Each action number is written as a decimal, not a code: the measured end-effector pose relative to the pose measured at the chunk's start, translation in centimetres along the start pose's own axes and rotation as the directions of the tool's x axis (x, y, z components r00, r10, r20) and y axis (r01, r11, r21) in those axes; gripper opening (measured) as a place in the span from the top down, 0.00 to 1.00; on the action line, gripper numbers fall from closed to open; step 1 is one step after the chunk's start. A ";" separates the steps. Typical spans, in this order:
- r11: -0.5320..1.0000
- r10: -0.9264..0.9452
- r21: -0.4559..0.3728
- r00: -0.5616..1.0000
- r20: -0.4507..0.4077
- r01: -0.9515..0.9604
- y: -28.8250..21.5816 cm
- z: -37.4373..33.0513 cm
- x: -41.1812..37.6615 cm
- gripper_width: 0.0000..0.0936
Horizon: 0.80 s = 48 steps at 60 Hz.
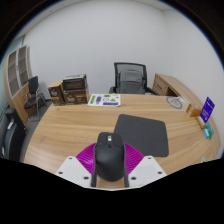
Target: Arrange mouse
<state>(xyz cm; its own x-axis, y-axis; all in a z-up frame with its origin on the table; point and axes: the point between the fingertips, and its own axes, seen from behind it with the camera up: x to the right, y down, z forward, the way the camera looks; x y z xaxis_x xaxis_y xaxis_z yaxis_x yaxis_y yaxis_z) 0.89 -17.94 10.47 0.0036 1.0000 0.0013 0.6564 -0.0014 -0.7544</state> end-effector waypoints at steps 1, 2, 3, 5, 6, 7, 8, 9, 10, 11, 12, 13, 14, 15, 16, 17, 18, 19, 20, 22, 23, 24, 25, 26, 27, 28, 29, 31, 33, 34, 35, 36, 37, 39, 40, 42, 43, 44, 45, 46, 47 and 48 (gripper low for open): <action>1.000 0.001 0.008 1.000 -0.008 -0.001 -0.6 0.2 0.7 0.61; 1.000 0.001 0.015 1.000 -0.020 -0.001 -1.1 0.4 1.4 0.61; 1.000 -0.002 0.020 1.000 -0.030 0.002 -1.7 0.6 2.1 0.61; 1.000 -0.011 0.025 0.999 -0.052 0.012 -2.5 1.2 3.7 0.61; 1.000 -0.013 0.028 0.998 -0.063 0.015 -2.9 1.6 4.4 0.61; 0.999 -0.012 0.031 0.997 -0.073 0.015 -3.3 2.0 5.1 0.61; 0.999 -0.010 0.033 0.997 -0.083 0.013 -3.6 2.4 5.9 0.61; 0.999 -0.008 0.037 0.996 -0.090 0.012 -3.7 2.8 6.6 0.61; 0.999 -0.007 0.035 0.995 -0.100 0.011 -3.9 3.2 7.3 0.61; 0.999 -0.007 0.032 0.994 -0.108 0.011 -4.0 3.7 7.9 0.61; 1.000 -0.004 0.031 0.993 -0.114 0.007 -4.2 4.2 8.4 0.61; 0.999 0.004 0.032 0.993 -0.117 -0.001 -4.4 4.7 8.9 0.61; 0.999 0.014 0.033 0.993 -0.118 -0.010 -4.4 5.1 9.4 0.61; 0.999 0.020 0.031 0.992 -0.122 -0.017 -4.4 5.7 9.9 0.61; 1.000 0.021 0.025 0.992 -0.125 -0.018 -4.3 6.1 10.6 0.61; 1.000 0.024 0.019 0.991 -0.130 -0.022 -4.2 6.6 11.0 0.61; 0.999 0.030 0.017 0.991 -0.132 -0.028 -4.2 7.1 11.4 0.61; 0.999 0.039 0.018 0.991 -0.130 -0.037 -4.2 7.6 11.7 0.61; 0.999 0.046 0.018 0.991 -0.127 -0.044 -4.2 8.1 11.9 0.61; 0.999 0.053 0.008 0.991 -0.126 -0.052 -3.8 9.1 12.4 0.61; 0.999 0.054 0.001 0.990 -0.127 -0.054 -3.6 9.6 12.7 0.61; 0.998 0.055 -0.005 0.990 -0.129 -0.056 -3.4 10.0 12.9 0.61; 0.998 0.056 -0.010 0.990 -0.131 -0.058 -3.2 10.5 13.1 0.61; 0.998 0.059 -0.012 0.989 -0.133 -0.061 -3.1 11.0 13.1 0.61; 0.998 0.059 -0.014 0.990 -0.132 -0.061 -2.9 11.4 13.3 0.57; 0.998 0.056 -0.016 0.990 -0.133 -0.059 -2.7 11.8 13.4 0.61; 0.998 0.052 -0.020 0.989 -0.136 -0.055 -2.6 12.1 13.6 0.61; 0.998 0.049 -0.023 0.989 -0.141 -0.053 -2.3 12.7 13.9 0.61; 0.998 0.049 -0.026 0.988 -0.144 -0.053 -2.1 13.4 14.0 0.61; 0.998 0.050 -0.028 0.988 -0.144 -0.054 -2.0 13.6 14.1 0.61; 0.998 0.054 -0.032 0.988 -0.142 -0.059 -1.8 13.8 14.2 0.61; 0.997 0.059 -0.036 0.988 -0.142 -0.065 -1.7 14.1 14.1 0.61; 0.997 0.066 -0.041 0.988 -0.140 -0.072 -1.5 14.3 14.1 0.61; 0.995 0.083 -0.048 0.987 -0.135 -0.090 -1.3 14.7 14.1 0.60; 0.994 0.093 -0.052 0.987 -0.134 -0.100 -1.2 14.9 14.1 0.60; 0.992 0.102 -0.060 0.986 -0.133 -0.111 -0.9 15.2 14.2 0.60; 0.991 0.105 -0.063 0.985 -0.135 -0.114 -0.8 15.4 14.2 0.60; 0.991 0.108 -0.065 0.985 -0.134 -0.117 -0.7 15.5 14.2 0.60; 0.990 0.111 -0.068 0.985 -0.132 -0.120 -0.6 15.6 14.3 0.60; 0.990 0.114 -0.071 0.985 -0.130 -0.124 -0.5 15.7 14.3 0.60; 0.989 0.116 -0.075 0.985 -0.130 -0.127 -0.4 15.8 14.3 0.60; 0.988 0.120 -0.078 0.984 -0.130 -0.131 -0.3 15.8 14.3 0.60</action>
<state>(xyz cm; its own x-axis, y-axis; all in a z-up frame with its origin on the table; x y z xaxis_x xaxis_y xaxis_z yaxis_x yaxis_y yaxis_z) -11.17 -3.55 0.28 0.1804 0.9836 -0.0035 0.7072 -0.1321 -0.6946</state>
